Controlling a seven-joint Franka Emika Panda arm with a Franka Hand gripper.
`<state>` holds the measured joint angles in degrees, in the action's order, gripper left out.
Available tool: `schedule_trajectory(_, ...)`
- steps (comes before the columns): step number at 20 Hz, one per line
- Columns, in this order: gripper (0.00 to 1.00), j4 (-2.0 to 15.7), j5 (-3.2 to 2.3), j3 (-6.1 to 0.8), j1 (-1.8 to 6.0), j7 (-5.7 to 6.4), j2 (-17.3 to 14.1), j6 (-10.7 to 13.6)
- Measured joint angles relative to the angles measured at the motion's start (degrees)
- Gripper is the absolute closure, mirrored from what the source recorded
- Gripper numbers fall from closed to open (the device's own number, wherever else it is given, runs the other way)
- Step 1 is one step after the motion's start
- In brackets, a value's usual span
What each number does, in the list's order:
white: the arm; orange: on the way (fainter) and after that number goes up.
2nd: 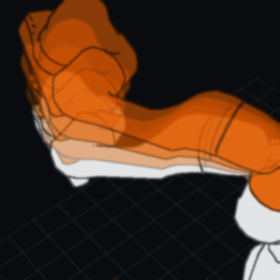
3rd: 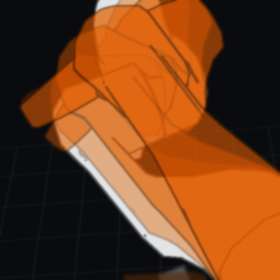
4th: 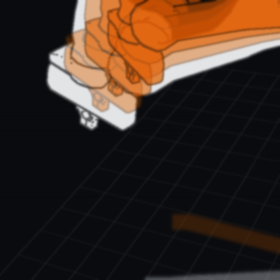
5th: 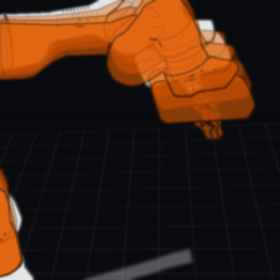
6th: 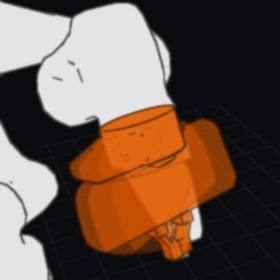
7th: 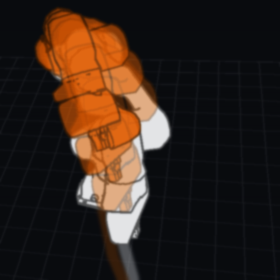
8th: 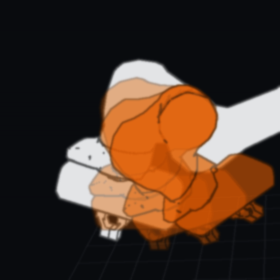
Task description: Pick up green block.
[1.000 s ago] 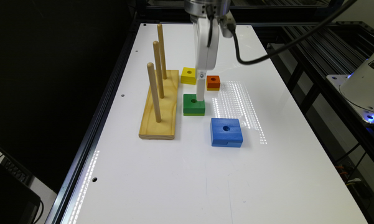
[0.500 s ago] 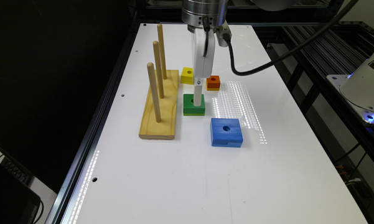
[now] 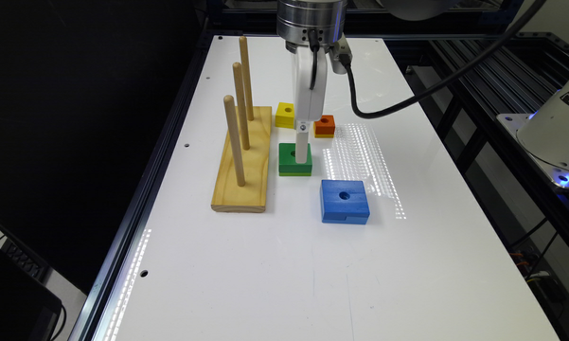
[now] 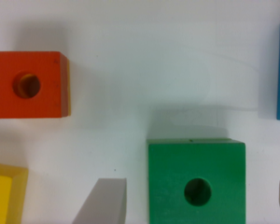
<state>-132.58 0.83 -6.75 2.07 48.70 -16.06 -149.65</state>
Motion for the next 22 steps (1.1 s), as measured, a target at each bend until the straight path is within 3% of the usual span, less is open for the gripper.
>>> schedule_trajectory(8,0.00,0.02,-0.03,0.01,0.00,0.00,-0.7,-0.4)
schedule_trajectory(15,0.00,0.20,-0.18,0.14,0.00,0.00,-4.8,-4.7)
schedule_trajectory(22,0.00,0.66,-0.19,0.14,-0.01,0.00,-4.9,-4.7)
